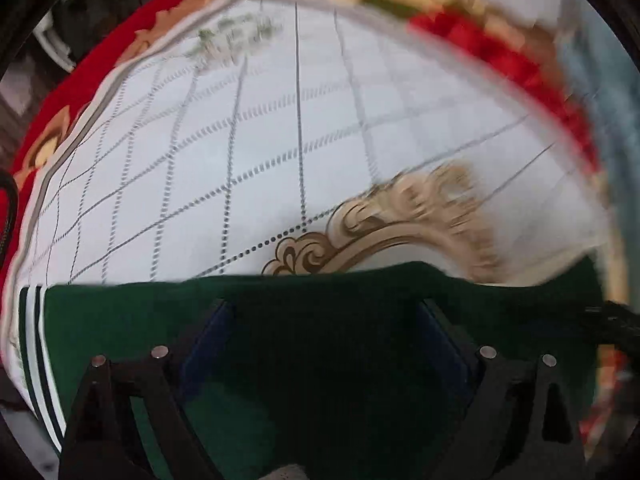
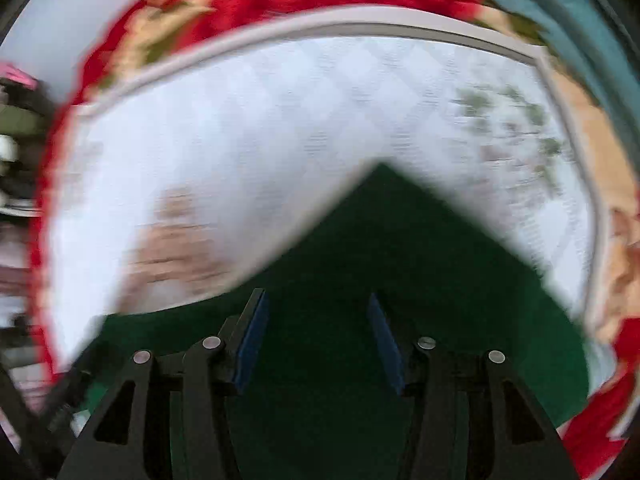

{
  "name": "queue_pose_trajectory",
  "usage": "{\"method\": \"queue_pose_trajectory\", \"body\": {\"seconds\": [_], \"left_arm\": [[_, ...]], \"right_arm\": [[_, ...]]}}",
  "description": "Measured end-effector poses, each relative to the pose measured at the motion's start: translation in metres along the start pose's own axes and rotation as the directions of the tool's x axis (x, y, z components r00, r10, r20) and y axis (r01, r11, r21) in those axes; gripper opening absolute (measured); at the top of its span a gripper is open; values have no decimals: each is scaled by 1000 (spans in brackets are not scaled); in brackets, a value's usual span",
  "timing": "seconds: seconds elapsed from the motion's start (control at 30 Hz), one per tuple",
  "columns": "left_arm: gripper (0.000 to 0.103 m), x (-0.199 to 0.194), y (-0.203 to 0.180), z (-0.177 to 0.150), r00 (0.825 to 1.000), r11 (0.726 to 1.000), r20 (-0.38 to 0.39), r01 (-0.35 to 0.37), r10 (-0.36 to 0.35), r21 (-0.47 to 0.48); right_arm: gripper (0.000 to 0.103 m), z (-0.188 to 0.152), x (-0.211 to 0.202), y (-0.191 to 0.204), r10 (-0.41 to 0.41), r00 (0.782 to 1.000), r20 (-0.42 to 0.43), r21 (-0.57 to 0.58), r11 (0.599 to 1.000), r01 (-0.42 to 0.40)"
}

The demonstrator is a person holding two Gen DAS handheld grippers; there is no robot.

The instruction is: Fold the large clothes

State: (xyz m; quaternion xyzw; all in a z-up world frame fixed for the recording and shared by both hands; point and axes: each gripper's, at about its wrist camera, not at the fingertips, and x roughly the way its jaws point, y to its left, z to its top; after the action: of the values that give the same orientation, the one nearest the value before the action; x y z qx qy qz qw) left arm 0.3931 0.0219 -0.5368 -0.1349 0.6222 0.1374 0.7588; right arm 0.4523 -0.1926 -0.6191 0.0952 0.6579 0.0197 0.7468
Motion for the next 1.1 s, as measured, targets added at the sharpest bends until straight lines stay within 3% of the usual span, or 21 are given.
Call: {"method": "queue_pose_trajectory", "body": {"seconds": [0.03, 0.07, 0.1, 0.2, 0.27, 0.3, 0.33, 0.43, 0.57, 0.67, 0.8, 0.9, 0.97, 1.0, 1.1], "left_arm": [[97, 17, -1, 1, 1000, 1000, -25, -16, 16, -3], [103, 21, 0, 1, 1000, 1000, -19, -23, 23, -15], [103, 21, 1, 2, 1000, 999, -6, -28, 28, -24], [103, 7, 4, 2, 999, 999, -13, -30, 30, -22], [103, -10, 9, -3, 1000, 999, 1, -9, 9, -31], [103, -21, 12, -8, 1000, 999, 14, -4, 5, -35], [103, -32, 14, -13, 999, 999, 35, -3, 4, -36], [103, -49, 13, -32, 998, 999, 60, -23, 25, -34], [103, -45, 1, -57, 998, 999, 54, -16, 18, -32], [103, -34, -20, -71, 999, 999, 23, -44, 44, 3], [103, -32, -31, -76, 996, 997, 45, -75, 74, 23], [103, -25, -35, -71, 993, 994, 58, -108, 106, 30], [103, -18, -34, -67, 993, 994, 53, -108, 107, 15], [103, -16, -33, -65, 994, 995, 51, -99, 99, 6], [103, -11, -27, -63, 996, 997, 44, -70, 71, -21]], "right_arm": [[50, 6, 17, -15, -72, 997, -24, 20, 997, 73], [50, 9, 34, -33, -75, 996, -54, 51, 996, 78], [50, 11, 41, -46, 5, 998, -70, 95, 996, 1], [51, 15, 15, -54, 64, 995, -75, 96, 994, -57], [57, 10, -21, -81, 183, 983, 3, 159, 970, -181], [65, 6, -38, -101, 212, 976, 39, 197, 956, -216], [74, 2, -52, -123, 219, 973, 67, 229, 946, -229], [76, -8, -70, -181, 221, 971, 95, 300, 923, -240], [76, -18, -50, -202, 227, 974, 11, 264, 939, -222], [76, -14, -23, -175, 242, 969, -43, 166, 958, -232], [76, 13, -6, -114, 303, 952, -37, -14, 953, -303], [75, 30, 14, -67, 276, 957, -92, -158, 945, -288], [28, 39, 40, -44, 111, 990, -92, -241, 962, -130], [19, 43, 55, -40, 74, 992, -104, -243, 965, -97], [18, 52, 70, -41, 75, 988, -133, -161, 982, -96]]}}
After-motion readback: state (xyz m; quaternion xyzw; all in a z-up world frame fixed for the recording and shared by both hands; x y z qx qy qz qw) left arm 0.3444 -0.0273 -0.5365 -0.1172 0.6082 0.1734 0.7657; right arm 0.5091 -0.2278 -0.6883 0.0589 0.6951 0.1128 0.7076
